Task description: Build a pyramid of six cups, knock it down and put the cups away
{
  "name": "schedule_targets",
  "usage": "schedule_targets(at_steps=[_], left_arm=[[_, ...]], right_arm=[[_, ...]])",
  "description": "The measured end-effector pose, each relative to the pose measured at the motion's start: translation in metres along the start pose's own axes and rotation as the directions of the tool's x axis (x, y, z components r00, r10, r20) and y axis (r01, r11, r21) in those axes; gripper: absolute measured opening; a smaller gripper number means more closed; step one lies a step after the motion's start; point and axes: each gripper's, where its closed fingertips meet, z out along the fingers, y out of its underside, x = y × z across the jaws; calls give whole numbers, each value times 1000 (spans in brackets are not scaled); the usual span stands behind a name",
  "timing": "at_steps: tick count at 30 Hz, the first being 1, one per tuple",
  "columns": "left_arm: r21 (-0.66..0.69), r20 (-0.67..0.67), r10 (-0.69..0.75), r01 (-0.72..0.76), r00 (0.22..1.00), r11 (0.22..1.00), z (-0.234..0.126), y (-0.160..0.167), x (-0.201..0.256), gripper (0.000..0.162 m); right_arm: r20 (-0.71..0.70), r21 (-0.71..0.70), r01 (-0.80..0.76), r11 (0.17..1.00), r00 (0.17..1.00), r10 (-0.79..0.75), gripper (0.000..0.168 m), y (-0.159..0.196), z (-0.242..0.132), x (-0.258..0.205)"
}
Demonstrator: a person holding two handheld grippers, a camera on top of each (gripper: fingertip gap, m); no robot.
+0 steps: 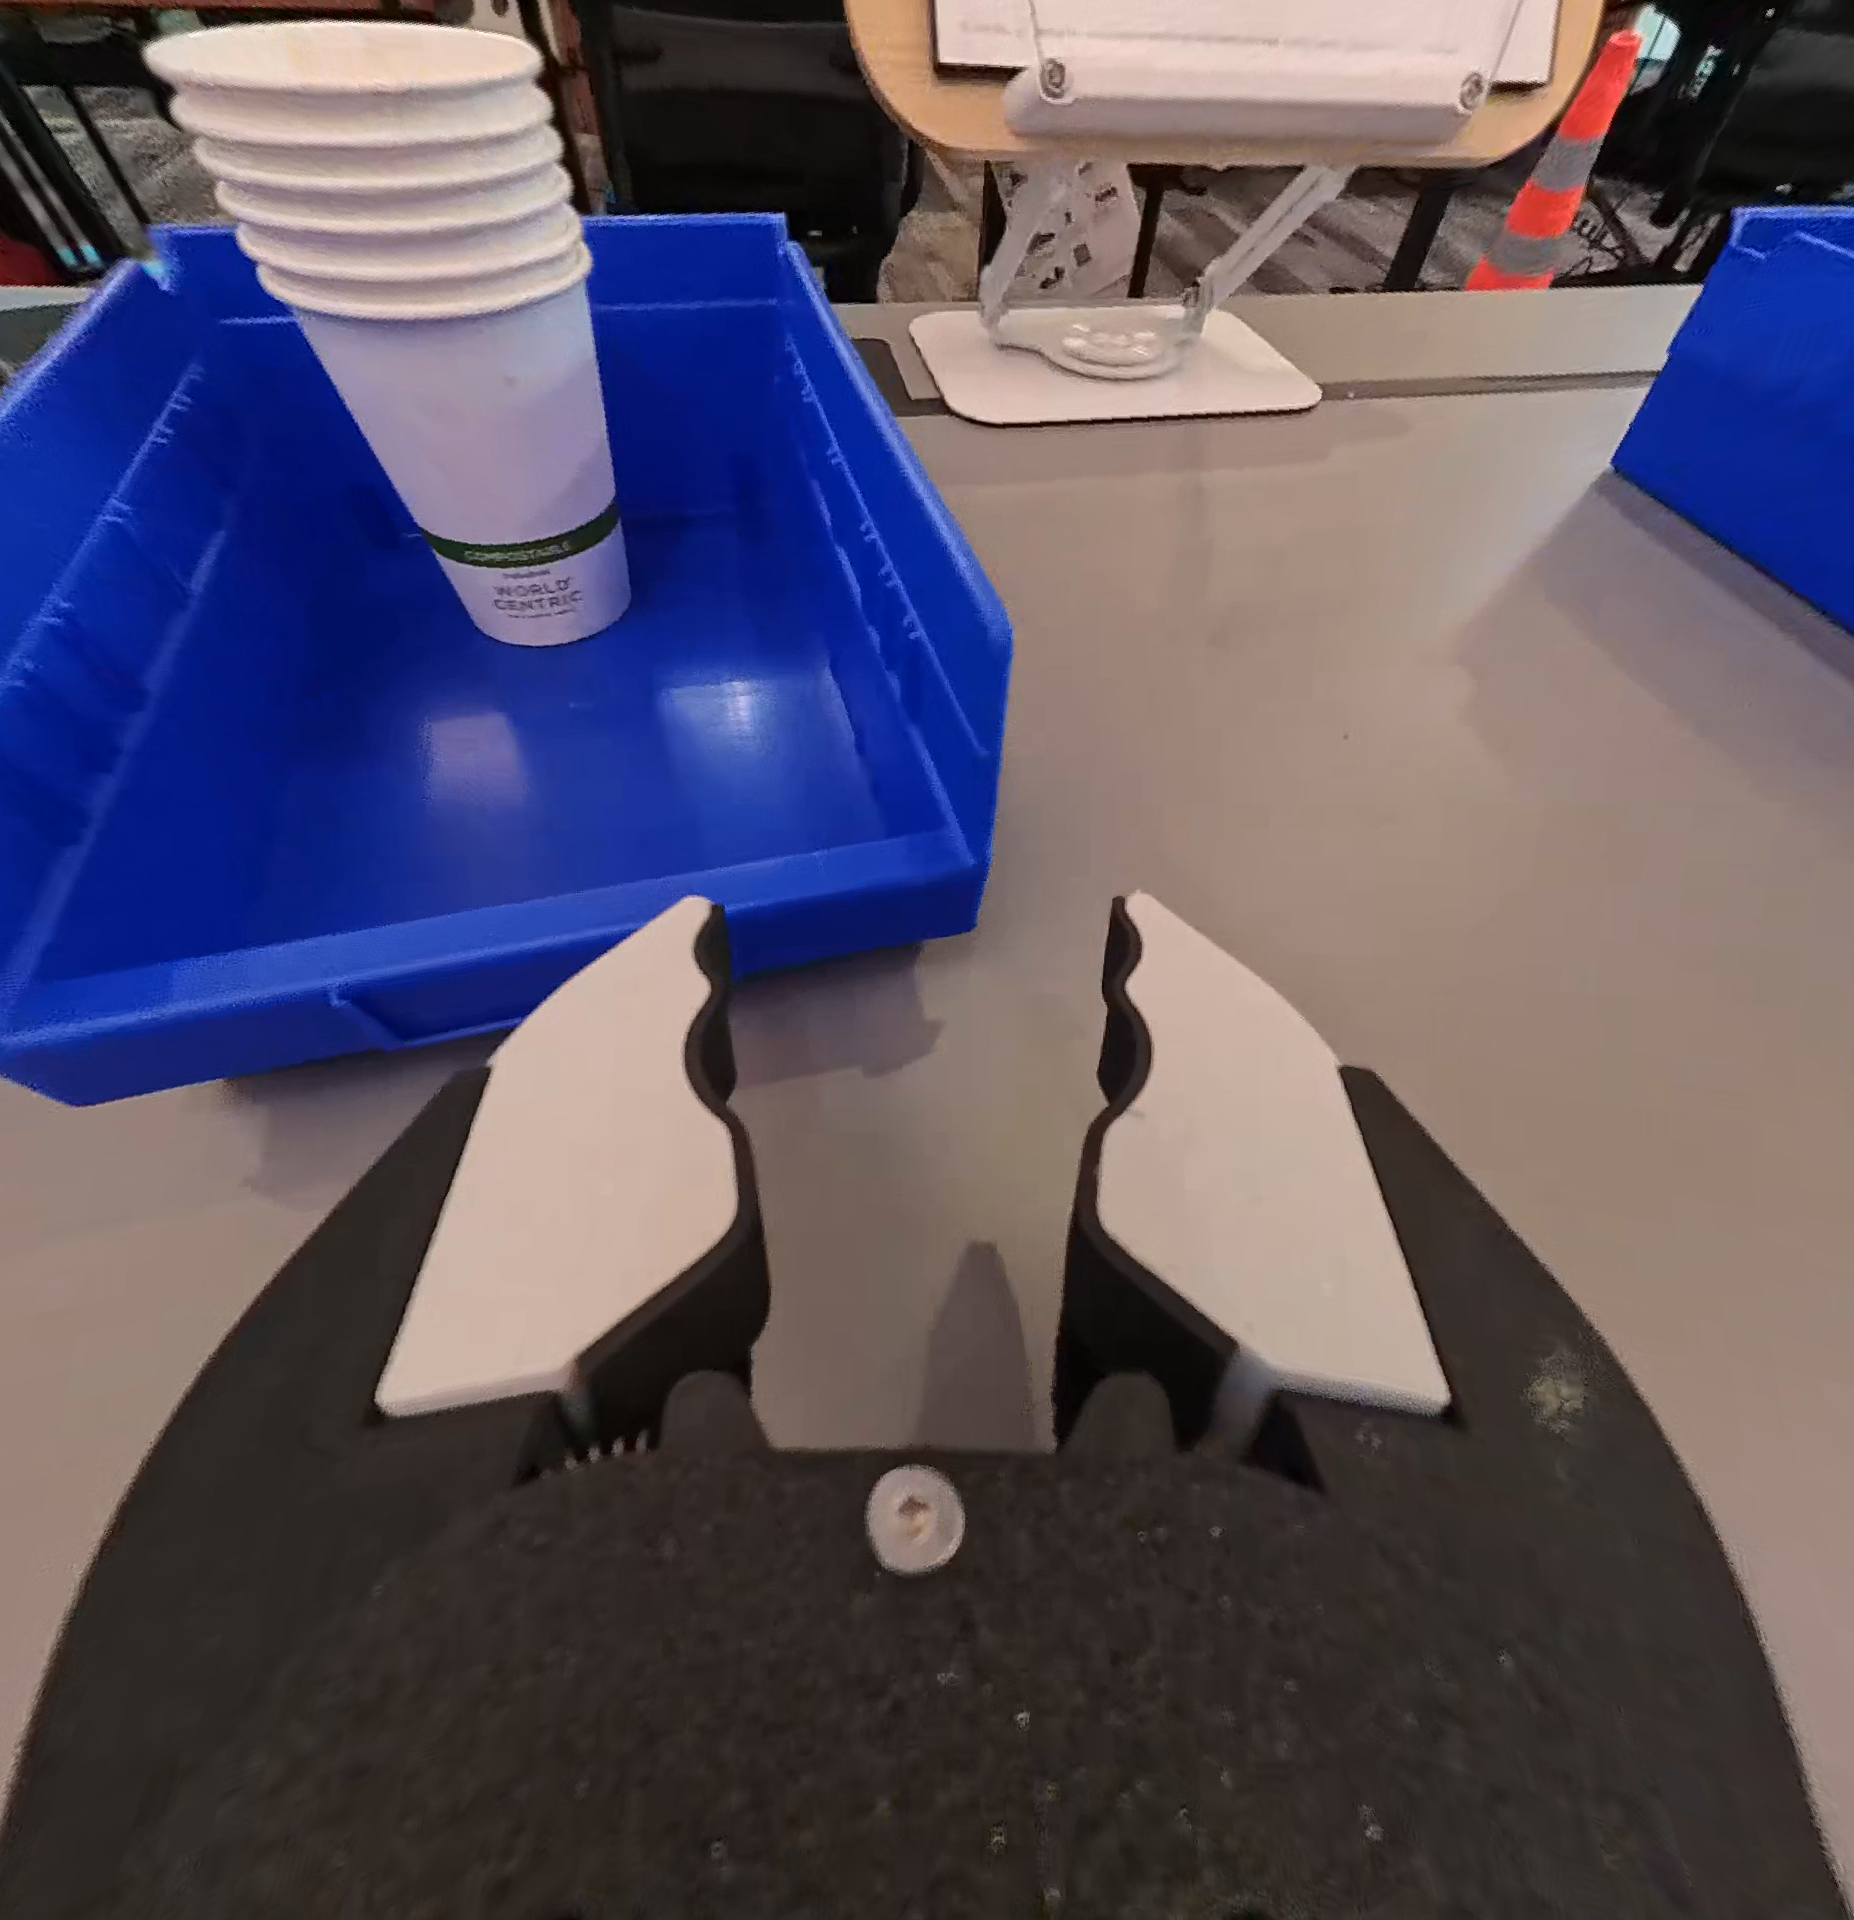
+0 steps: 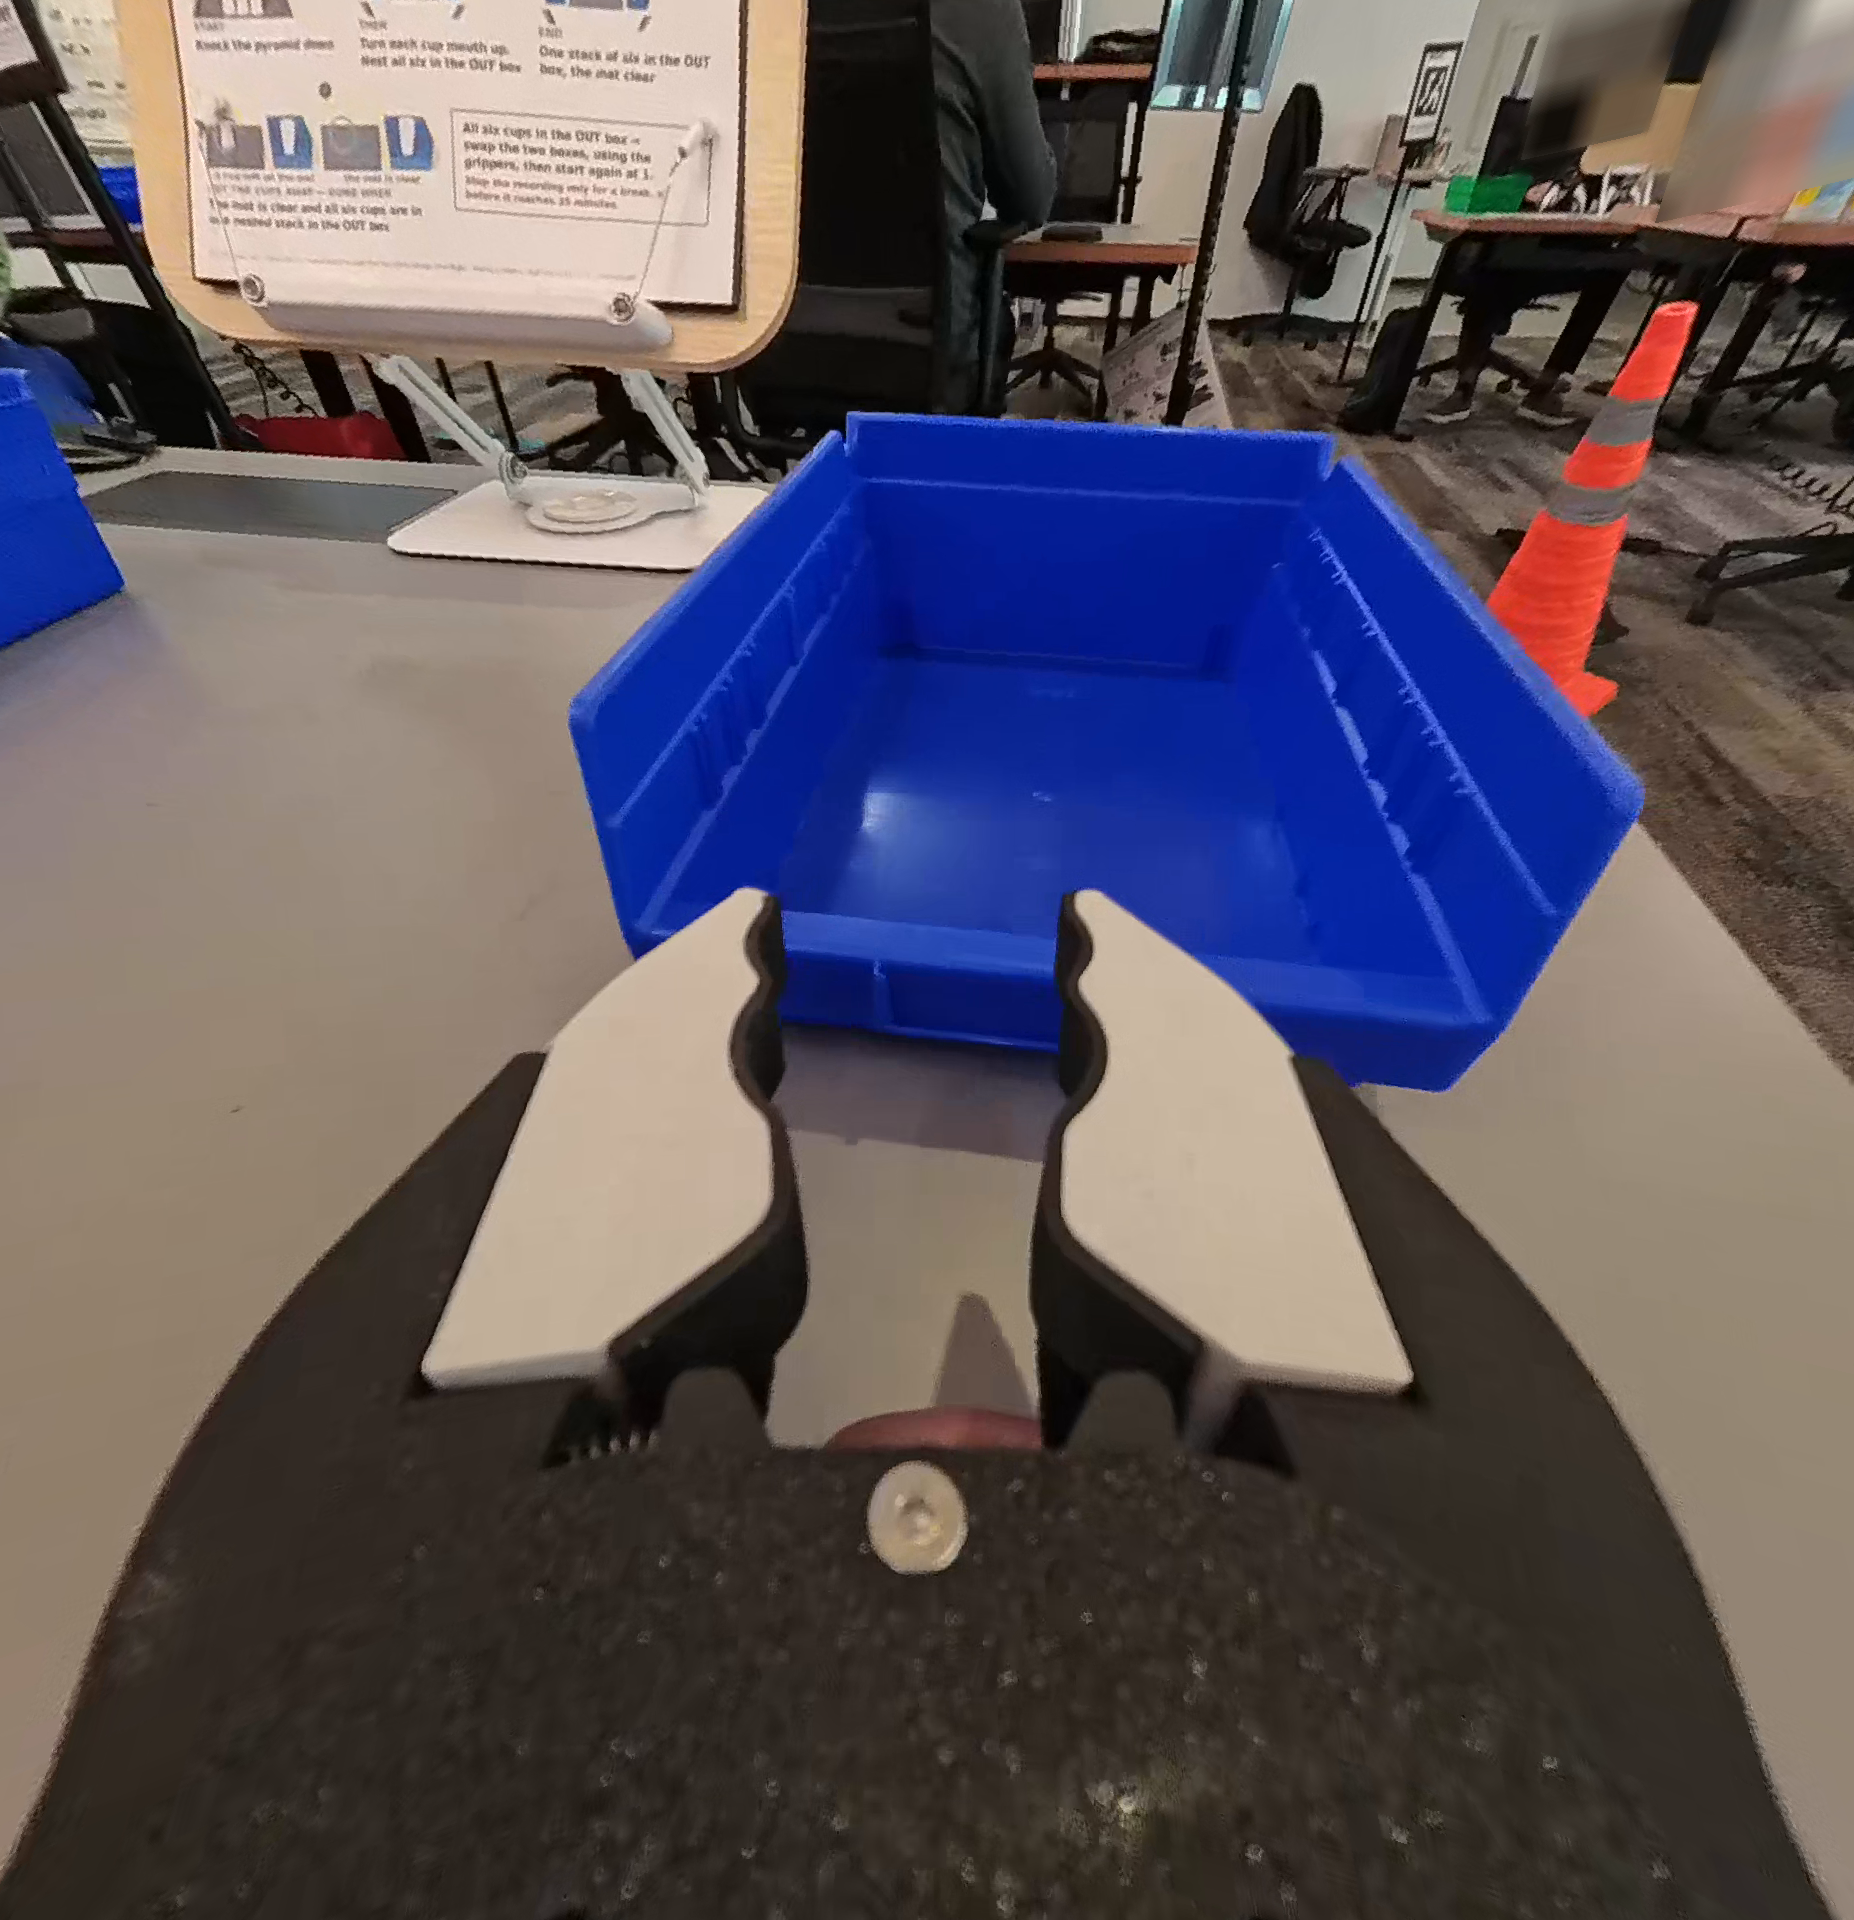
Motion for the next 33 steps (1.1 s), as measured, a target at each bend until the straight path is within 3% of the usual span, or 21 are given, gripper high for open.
schedule_targets(at_steps=[12, 16, 18, 20, 22, 26, 29, 33], left_arm=[[-44, -29, -22, 21, 999, 999, 1, 7, 6, 67], [-101, -123, -38, 26, 992, 995, 0, 8, 16, 53], [-101, -180, 10, -29, 984, 994, -2, -10, 16, 54], [-120, -204, 155, -182, 967, 976, 2, -33, 2, 51], [-187, -262, 309, -362, 914, 913, 14, -58, -18, 49], [-229, -338, 608, -690, 718, 687, 60, -116, -64, 38], [-254, -403, 656, -766, 639, 590, 98, -150, -86, 31], [-372, -529, 568, -774, 630, 512, 131, -153, -109, 31]], right_arm=[[26, -8, -36, 999, 999, 37, 48, 2, -3, -3], [96, -8, -59, 998, 994, 60, 49, -7, -4, -24], [170, -1, -69, 998, 983, 68, 49, -17, -5, -43], [234, -14, -4, 1000, 972, 7, 49, -22, -3, -65], [279, -10, 90, 996, 957, -83, 49, -21, -1, -86], [412, -7, 133, 991, 904, -118, 49, -6, -4, -136], [475, -47, 122, 991, 876, -85, 49, 9, -11, -161], [497, -57, 103, 993, 866, -61, 49, 10, -16, -170]])
